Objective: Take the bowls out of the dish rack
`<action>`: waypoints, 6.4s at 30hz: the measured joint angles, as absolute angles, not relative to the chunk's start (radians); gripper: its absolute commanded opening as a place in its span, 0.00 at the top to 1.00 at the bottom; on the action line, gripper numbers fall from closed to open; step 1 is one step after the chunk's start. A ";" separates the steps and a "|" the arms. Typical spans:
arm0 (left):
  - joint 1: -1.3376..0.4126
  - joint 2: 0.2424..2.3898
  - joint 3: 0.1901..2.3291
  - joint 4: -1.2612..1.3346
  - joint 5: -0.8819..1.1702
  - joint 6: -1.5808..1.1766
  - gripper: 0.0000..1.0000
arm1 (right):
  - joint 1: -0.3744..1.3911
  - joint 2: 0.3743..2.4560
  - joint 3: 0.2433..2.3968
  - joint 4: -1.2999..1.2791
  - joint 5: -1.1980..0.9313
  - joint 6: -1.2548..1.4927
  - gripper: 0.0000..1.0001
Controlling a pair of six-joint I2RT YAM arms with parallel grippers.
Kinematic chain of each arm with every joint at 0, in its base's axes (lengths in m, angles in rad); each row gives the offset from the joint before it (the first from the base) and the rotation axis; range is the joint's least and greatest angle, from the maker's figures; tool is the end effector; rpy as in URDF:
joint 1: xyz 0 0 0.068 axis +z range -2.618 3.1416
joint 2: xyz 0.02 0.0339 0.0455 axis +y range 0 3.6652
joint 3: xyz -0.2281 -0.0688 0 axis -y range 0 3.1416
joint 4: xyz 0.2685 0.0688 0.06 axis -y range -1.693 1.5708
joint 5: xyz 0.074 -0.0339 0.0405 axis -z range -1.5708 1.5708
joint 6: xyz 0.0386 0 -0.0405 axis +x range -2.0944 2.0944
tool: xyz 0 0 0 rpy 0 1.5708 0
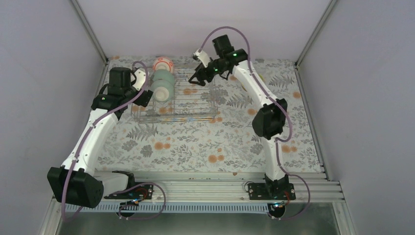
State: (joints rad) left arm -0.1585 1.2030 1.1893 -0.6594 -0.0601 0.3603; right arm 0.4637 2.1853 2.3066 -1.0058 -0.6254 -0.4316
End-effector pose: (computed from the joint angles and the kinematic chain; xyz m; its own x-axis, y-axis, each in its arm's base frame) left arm 0.2919 -0.0443 0.3125 -0.5369 0.4422 -0.7185 0.3211 0.8946 0.3107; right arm 0.4170 0.2338 0.3105 -0.3380 -0.5482 -0.7650 -0.9202 0.3632 0.1463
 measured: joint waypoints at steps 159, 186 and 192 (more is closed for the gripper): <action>-0.063 1.375 1.031 -0.443 0.178 0.404 0.00 | 0.005 1.865 1.655 -0.656 -0.056 -0.530 0.65; -0.062 1.373 1.011 -0.443 0.181 0.407 0.00 | 0.073 1.941 1.654 -0.623 0.010 -0.542 0.30; -0.062 1.373 1.007 -0.443 0.182 0.408 0.00 | 0.078 1.938 1.647 -0.636 0.020 -0.554 0.22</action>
